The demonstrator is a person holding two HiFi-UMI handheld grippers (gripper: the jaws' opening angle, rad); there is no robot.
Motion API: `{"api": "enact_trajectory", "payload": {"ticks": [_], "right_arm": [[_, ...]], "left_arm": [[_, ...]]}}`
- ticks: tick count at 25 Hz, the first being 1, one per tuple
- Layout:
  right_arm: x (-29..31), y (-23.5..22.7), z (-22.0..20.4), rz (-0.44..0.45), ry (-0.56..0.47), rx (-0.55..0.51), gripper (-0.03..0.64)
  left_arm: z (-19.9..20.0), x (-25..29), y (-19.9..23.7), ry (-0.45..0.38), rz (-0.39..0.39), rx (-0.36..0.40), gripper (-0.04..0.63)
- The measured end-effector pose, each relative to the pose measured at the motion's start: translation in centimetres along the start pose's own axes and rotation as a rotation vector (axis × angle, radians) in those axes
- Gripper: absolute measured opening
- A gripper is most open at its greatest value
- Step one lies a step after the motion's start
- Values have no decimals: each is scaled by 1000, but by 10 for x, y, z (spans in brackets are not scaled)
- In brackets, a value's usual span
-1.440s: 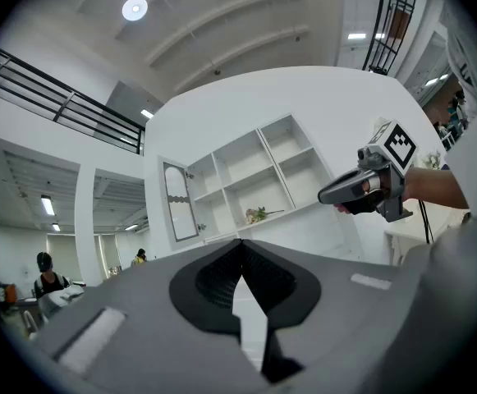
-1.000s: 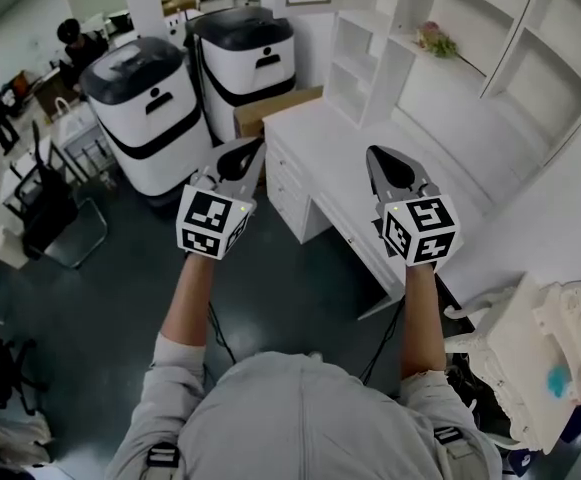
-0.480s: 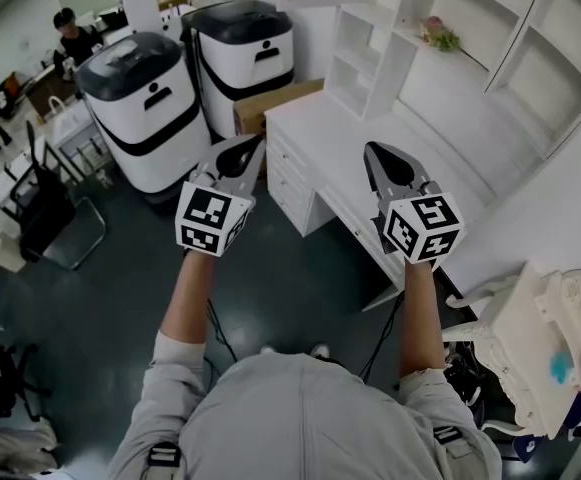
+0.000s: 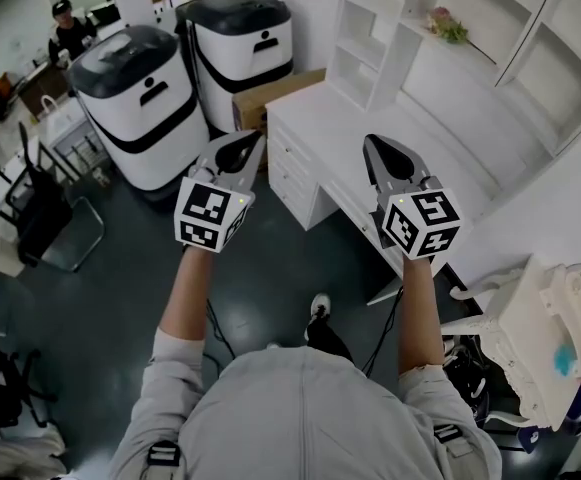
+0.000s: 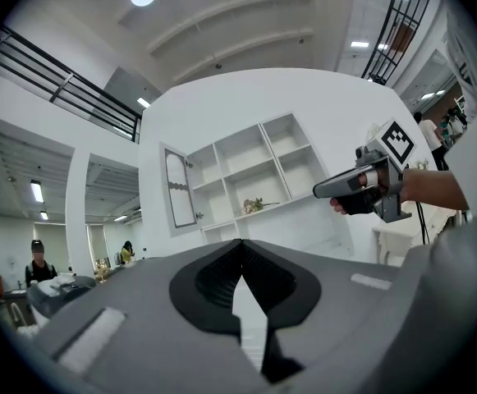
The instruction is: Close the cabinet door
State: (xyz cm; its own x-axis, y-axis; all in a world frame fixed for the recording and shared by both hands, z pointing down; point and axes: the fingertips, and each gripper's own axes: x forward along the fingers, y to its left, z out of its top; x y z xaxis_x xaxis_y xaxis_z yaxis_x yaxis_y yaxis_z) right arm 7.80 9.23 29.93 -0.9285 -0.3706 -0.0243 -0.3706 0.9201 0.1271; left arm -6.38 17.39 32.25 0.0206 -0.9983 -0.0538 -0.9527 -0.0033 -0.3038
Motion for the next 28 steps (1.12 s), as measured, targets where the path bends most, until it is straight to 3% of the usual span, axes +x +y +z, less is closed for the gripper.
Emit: {"api": "enact_trajectory", "payload": {"ticks": [9,18,28], "right_arm": [[52,-67,-6,-16,-39,25,2],[127,-154,6,44,-66,26,2],[179,-233,9,70,-52,21,2]], "left_arm": [[-12,80,29,1,-5,19,17],[-2,192,60,-2,5,40,17],[0,278,85,14,38,41,17]]}}
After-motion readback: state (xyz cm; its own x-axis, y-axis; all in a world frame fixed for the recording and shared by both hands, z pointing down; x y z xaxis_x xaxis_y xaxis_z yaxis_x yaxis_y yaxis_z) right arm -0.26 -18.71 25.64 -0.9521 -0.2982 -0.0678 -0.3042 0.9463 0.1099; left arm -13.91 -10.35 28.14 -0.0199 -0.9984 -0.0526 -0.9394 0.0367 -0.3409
